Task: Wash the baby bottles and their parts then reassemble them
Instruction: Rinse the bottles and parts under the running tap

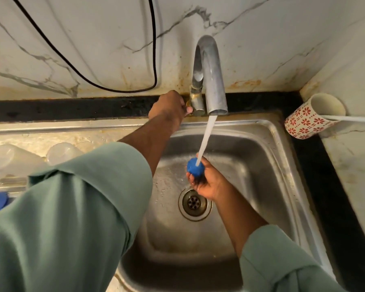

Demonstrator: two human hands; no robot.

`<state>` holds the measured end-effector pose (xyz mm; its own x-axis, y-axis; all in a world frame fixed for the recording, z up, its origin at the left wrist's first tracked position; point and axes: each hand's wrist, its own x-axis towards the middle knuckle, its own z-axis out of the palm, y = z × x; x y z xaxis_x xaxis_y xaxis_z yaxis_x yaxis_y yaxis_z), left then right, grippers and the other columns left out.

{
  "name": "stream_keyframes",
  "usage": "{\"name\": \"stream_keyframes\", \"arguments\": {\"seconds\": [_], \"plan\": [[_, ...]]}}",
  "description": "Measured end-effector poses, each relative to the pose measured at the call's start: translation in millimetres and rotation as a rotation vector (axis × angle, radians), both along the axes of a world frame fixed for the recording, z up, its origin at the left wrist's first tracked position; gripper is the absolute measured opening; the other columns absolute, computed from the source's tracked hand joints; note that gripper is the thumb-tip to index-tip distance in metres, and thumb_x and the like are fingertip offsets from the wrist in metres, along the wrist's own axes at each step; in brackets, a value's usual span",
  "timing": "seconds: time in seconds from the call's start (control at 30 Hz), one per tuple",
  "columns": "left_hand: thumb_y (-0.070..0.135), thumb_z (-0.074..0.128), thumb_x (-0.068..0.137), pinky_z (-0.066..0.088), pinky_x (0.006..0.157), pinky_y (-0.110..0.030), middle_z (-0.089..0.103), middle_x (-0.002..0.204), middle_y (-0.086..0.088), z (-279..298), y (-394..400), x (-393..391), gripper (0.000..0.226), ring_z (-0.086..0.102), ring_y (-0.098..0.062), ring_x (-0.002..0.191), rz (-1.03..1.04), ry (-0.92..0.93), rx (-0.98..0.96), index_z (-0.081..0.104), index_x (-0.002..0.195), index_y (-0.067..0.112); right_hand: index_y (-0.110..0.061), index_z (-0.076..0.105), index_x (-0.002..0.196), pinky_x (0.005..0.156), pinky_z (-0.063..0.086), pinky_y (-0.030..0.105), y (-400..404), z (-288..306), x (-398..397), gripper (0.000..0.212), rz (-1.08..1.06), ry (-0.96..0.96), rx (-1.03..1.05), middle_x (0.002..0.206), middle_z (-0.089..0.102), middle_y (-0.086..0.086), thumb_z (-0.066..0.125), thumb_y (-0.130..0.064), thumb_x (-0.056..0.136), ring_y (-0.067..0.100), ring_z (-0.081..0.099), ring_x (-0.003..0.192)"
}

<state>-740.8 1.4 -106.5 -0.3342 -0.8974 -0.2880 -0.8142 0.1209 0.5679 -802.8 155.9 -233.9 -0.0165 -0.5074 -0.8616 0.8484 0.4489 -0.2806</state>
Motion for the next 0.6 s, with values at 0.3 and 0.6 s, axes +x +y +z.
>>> {"name": "stream_keyframes", "arguments": {"seconds": [0.3,0.6], "plan": [[0.025,0.069,0.091,0.055,0.091,-0.044,0.07,0.101,-0.009,-2.8,-2.8,-0.6,0.018,0.067,-0.03,0.094,-0.006,0.005,0.019,0.069,0.105,0.014,-0.016,0.051,0.097,0.047,0.041,0.025,-9.2,-12.7,-0.5,0.048,0.493,0.676,-0.091,0.078,0.057,0.002,0.089,-0.017,0.068,0.015,0.052,0.06],[0.025,0.07,0.09,0.055,0.091,-0.045,0.07,0.099,-0.009,-2.0,-2.7,1.4,0.02,0.067,-0.029,0.092,0.006,0.04,0.04,0.071,0.105,0.013,-0.006,0.065,0.115,0.082,0.054,0.021,8.0,-29.9,-10.6,0.041,0.666,0.832,-0.233,0.107,0.063,0.006,0.08,-0.004,0.077,0.014,0.062,0.093]]}}
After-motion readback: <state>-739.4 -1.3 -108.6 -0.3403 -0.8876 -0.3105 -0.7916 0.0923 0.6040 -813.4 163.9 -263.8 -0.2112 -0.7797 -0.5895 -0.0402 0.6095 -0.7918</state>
